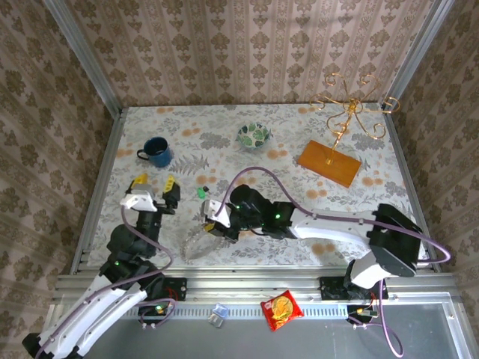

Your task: Put the keys on the keyring

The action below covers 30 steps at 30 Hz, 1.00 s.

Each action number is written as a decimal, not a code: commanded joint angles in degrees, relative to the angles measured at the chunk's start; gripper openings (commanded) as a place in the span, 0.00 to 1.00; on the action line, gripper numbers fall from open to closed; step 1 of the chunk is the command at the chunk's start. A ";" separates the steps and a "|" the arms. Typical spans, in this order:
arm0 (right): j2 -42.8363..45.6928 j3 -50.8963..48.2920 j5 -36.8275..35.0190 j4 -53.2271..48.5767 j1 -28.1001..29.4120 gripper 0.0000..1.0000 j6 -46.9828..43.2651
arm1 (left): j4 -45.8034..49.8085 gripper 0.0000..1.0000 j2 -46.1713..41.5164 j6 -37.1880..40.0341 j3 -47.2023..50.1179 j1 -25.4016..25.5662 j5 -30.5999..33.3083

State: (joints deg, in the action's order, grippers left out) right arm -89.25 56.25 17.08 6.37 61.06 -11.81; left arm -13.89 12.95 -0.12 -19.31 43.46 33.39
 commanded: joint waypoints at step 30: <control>4.57 -10.55 -31.00 -26.00 -15.09 0.02 -31.48 | 4.98 0.72 8.20 -6.50 2.46 -2.26 0.88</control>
State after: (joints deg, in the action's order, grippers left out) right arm -85.49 46.72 -6.68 -16.78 45.89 -38.48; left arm -7.31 20.86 -6.50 -17.19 41.52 35.97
